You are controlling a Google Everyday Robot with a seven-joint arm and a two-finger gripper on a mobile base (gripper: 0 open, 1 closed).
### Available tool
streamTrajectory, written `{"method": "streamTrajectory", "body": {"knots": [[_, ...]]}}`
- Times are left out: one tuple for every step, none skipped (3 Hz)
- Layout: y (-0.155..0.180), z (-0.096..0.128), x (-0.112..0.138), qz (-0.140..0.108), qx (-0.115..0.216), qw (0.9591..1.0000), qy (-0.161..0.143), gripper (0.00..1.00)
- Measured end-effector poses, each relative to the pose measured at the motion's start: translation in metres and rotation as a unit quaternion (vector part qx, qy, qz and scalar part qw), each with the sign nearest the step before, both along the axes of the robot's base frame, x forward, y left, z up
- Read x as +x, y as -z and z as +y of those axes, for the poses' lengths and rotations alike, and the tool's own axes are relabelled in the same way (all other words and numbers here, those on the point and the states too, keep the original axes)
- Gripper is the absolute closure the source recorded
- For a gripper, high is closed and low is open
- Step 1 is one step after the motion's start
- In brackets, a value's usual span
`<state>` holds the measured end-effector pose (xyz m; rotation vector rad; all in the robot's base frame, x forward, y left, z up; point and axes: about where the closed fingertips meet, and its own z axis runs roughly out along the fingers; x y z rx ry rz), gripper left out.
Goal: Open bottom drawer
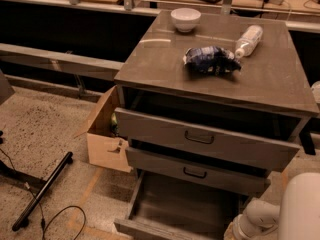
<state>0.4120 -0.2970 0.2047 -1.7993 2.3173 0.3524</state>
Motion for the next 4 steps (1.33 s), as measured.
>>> {"method": "streamTrajectory", "body": {"knots": [[-0.026,-0.02,0.008,-0.035,-0.01,0.9985,0.04,1.0],[-0.056,-0.045,0.009,-0.055,-0.033,0.9956,0.069,1.0],[-0.057,-0.044,0.009,-0.056,-0.033,0.9955,0.069,0.83],[-0.056,-0.043,0.008,-0.055,-0.032,0.9956,0.068,0.59]]}}
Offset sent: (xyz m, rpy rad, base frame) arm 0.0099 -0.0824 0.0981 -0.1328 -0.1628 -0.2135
